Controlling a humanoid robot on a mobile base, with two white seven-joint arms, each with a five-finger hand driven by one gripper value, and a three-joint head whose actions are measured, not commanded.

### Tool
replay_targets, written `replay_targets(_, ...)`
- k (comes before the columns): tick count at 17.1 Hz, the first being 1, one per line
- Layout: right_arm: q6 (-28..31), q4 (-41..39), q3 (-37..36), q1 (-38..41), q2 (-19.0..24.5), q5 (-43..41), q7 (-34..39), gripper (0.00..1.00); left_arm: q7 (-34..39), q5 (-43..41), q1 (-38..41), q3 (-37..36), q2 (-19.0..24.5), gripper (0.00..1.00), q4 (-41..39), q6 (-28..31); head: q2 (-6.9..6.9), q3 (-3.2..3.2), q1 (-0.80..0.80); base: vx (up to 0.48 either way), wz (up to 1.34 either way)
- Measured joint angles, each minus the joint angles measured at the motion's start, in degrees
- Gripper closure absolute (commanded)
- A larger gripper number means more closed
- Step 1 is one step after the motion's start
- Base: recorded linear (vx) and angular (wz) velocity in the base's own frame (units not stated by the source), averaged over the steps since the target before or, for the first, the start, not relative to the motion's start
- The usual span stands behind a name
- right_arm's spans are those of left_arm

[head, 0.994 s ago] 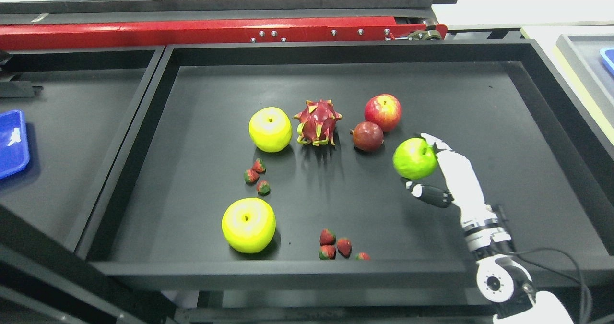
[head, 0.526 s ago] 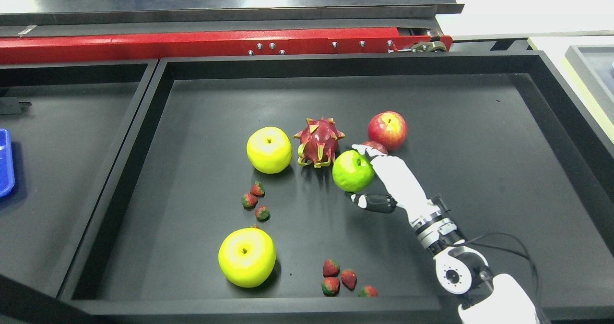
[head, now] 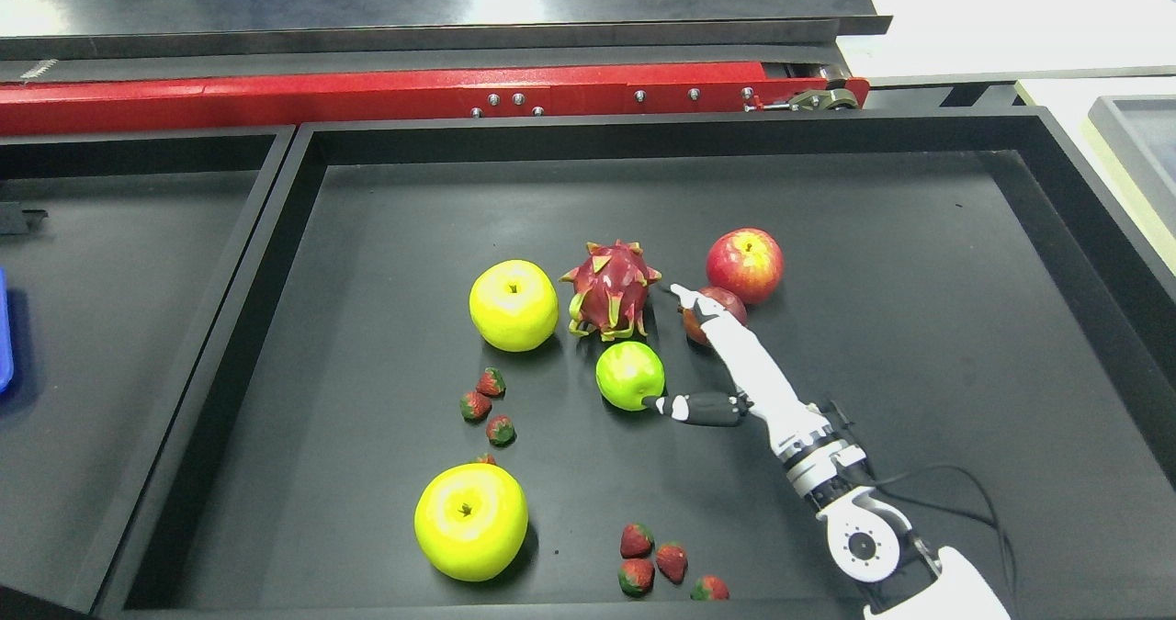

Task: Place green apple on left shelf middle layer
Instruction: 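Open the right hand and withdraw it from the apple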

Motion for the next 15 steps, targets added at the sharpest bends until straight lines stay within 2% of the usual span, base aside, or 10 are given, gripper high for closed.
replay_targets(6, -1.34, 0.34, -6.41, 7.70, 3.71, -12.77, 0.30, 0.00, 0.00, 0.00, 0.00, 0.00, 0.00, 0.00, -0.01, -0.01, 0.00, 0.00, 0.00, 0.000, 0.00)
replay_targets(15, -3.71, 0.46, -11.90, 11.86, 7.89, -18.28, 0.35, 0.00, 0.00, 0.00, 0.00, 0.00, 0.00, 0.00, -0.02, -0.02, 0.00, 0.00, 0.00, 0.000, 0.00)
